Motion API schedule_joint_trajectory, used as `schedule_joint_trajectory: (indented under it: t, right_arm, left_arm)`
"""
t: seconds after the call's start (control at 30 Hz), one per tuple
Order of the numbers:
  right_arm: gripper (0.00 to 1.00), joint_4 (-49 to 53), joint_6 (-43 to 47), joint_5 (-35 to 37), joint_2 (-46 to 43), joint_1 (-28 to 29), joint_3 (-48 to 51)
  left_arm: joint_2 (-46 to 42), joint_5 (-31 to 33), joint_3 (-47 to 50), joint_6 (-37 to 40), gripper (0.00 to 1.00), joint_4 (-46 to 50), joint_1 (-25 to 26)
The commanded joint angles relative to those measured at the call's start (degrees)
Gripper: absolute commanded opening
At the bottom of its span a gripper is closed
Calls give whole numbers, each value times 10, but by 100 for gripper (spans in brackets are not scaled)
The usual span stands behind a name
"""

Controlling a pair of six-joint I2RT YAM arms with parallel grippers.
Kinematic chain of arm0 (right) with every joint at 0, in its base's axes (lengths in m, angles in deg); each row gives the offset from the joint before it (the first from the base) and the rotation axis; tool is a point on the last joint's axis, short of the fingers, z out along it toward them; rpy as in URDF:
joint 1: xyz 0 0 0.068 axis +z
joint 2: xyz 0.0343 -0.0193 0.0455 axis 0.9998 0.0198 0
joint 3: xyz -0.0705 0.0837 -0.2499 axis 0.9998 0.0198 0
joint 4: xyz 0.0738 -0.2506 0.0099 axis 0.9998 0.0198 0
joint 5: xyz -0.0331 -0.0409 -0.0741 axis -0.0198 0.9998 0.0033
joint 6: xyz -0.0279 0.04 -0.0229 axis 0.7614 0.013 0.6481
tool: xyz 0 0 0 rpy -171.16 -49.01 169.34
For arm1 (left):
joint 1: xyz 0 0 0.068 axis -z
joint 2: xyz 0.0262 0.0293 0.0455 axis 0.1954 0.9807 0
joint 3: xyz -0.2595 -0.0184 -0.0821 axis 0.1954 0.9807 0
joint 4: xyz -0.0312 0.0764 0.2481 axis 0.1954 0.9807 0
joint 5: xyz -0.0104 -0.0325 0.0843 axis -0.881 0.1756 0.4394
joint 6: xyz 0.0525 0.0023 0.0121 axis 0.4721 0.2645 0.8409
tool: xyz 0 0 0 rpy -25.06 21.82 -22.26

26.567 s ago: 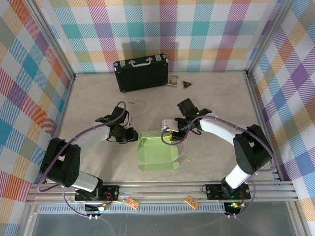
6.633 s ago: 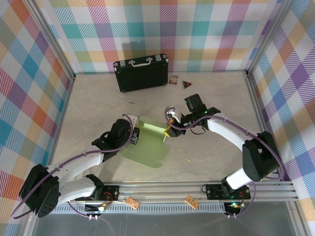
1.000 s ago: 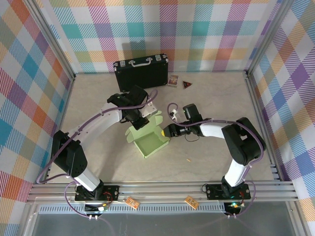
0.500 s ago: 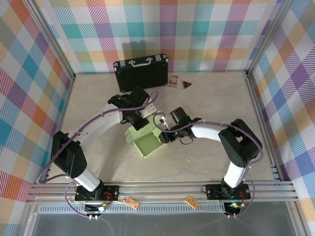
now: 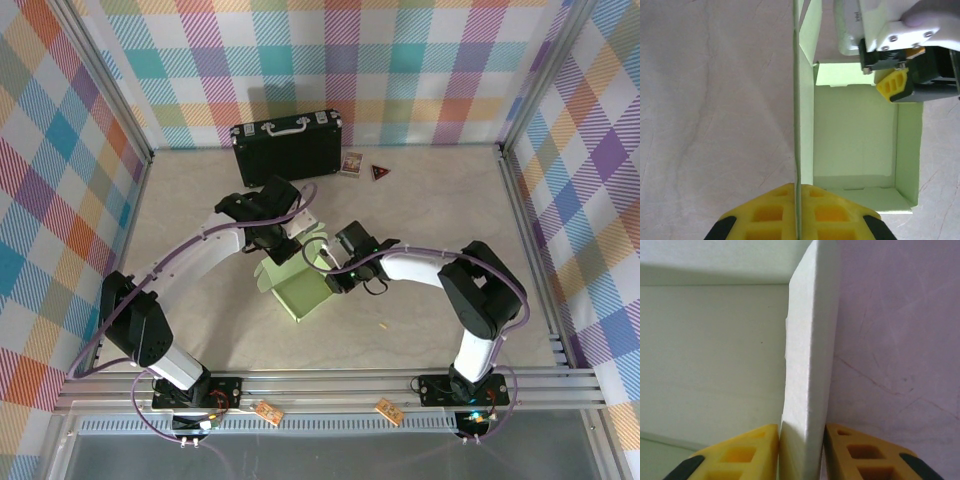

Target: Fold the paper box

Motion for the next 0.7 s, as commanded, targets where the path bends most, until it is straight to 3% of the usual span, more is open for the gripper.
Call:
schedule_joint_trajectory:
  t: [0.0,0.33,0.67]
  right_arm:
    - [23,42,23,28,20,12,-16]
    - [0,2,68,101,-15,21,7]
    - [0,-6,116,99,-38,22,12]
  left_arm:
    - [-18,-30,-6,-28,0,-21,3]
    - [-29,-70,-35,-100,2,-1,4]
    - [-61,-119,-17,-138,5,-21,4]
